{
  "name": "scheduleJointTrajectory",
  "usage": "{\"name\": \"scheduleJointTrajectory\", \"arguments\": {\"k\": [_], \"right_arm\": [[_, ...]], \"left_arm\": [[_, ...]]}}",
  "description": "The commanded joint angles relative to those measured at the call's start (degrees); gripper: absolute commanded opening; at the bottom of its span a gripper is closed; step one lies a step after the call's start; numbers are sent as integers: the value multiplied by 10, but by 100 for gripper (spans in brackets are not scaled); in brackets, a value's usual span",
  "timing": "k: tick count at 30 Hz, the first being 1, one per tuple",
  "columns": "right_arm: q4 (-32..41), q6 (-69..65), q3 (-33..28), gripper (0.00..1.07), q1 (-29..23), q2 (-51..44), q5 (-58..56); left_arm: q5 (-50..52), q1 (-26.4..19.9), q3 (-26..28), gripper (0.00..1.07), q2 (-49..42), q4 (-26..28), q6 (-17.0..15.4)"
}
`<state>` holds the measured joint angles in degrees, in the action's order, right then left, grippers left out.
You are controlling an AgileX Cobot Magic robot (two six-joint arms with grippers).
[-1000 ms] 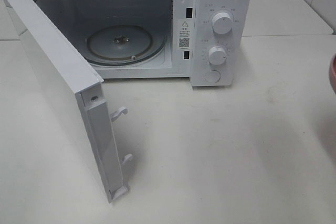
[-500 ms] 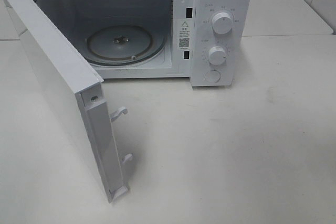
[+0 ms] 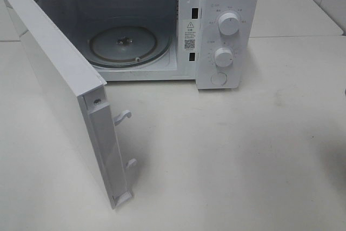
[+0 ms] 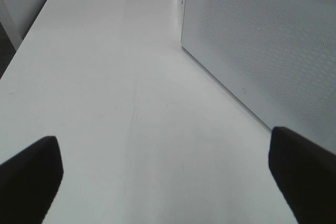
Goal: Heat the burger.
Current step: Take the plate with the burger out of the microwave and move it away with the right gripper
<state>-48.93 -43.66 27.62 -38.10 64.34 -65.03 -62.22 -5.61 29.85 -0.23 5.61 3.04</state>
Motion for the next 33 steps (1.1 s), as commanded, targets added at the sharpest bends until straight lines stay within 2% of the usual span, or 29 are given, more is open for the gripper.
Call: {"name": "scheduleJointTrajectory", "arguments": {"k": [1,2,11,21,33], "right_arm": [[-41,-46,11,4,-1,43,-17],[-39,-76,16,4,-1,81,-17],[-40,-237,40,4,-1,222,13],[-53,-318,45,6,1,347,124],[-118,-382,45,10,1,436,138]], "left_arm": [[7,-2,-2,100,-4,1,-3],[7,-2,-2,100,-4,1,-3],[7,-2,-2,100,-4,1,-3],[7,-2,-2,100,-4,1,-3],[7,-2,-2,100,-4,1,-3]]}}
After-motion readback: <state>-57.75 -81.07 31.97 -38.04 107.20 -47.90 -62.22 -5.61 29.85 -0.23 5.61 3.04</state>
